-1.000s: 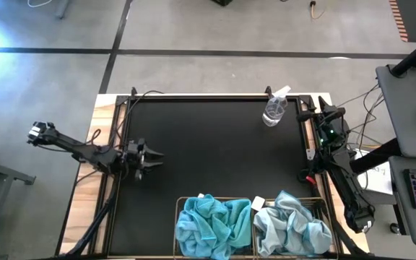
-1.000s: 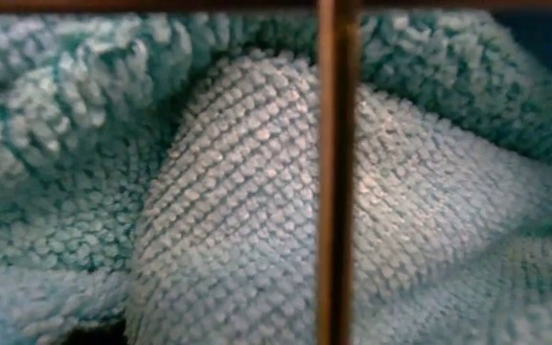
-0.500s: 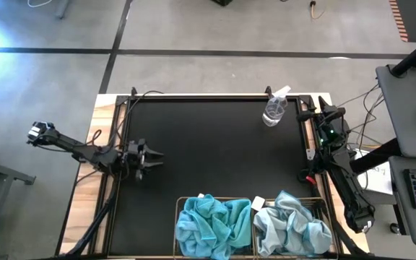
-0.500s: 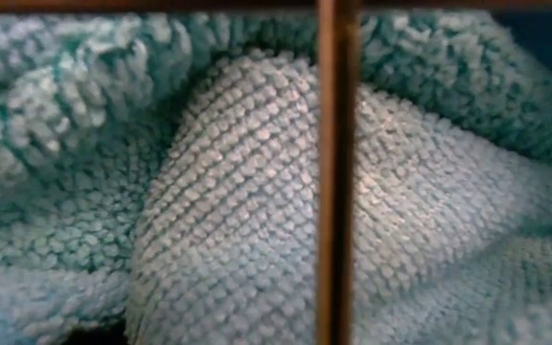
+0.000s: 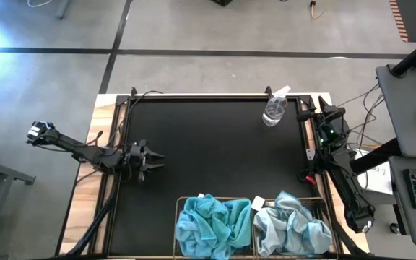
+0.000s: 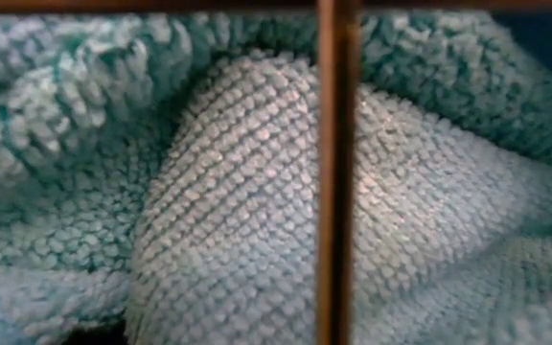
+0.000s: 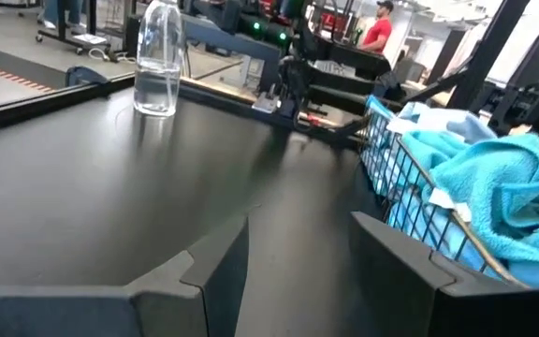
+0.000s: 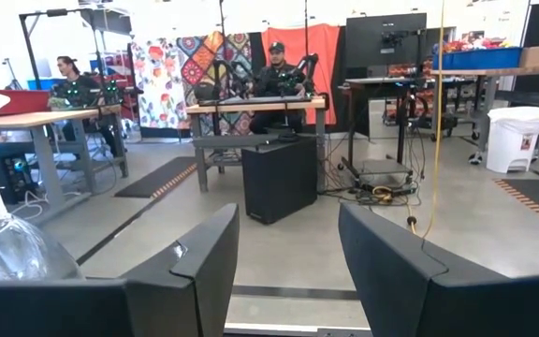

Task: Sort microfiber towel by color & place in baskets
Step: Return to Home Position

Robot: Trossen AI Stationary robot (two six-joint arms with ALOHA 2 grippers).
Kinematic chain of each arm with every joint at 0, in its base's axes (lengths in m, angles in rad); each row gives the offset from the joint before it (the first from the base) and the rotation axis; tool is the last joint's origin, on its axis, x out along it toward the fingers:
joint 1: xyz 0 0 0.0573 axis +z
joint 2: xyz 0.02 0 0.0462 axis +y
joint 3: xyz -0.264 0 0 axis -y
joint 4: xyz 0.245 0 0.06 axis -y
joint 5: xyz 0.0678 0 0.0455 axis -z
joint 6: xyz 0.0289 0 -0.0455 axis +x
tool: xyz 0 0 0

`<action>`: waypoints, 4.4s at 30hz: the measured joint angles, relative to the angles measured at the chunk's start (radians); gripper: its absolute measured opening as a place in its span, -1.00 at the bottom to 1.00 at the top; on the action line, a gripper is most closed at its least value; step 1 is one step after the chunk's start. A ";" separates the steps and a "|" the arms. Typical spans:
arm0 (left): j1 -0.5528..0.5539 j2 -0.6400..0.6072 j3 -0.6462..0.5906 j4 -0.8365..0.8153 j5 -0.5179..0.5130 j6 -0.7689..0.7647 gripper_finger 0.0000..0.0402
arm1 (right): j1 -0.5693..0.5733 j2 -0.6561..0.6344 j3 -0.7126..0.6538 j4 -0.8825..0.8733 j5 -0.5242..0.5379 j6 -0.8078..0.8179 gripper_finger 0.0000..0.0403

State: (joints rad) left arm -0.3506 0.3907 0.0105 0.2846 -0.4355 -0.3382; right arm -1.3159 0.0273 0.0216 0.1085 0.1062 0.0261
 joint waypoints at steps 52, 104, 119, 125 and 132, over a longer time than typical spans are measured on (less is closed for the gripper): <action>1.222 -0.383 0.016 -0.201 0.008 0.000 -0.16 | 0.000 0.000 0.000 0.000 0.000 0.000 -0.11; 1.222 -0.391 -0.001 -0.215 0.060 0.584 -0.16 | 0.000 0.000 0.000 0.000 0.000 0.000 -0.11; 1.222 -0.380 0.000 -0.217 0.061 0.584 -0.16 | 0.000 0.000 0.000 0.000 0.000 0.000 -0.10; 1.222 -0.379 0.014 -0.226 0.061 0.584 -0.16 | 0.000 0.000 0.000 0.000 0.000 0.000 -0.10; 1.222 -0.378 0.019 -0.223 0.061 0.584 -0.16 | 0.000 0.001 0.000 0.000 0.000 0.000 -0.11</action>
State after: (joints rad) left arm 0.8715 0.0123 0.0296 0.0612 -0.3748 0.2455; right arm -1.3159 0.0278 0.0219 0.1081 0.1062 0.0259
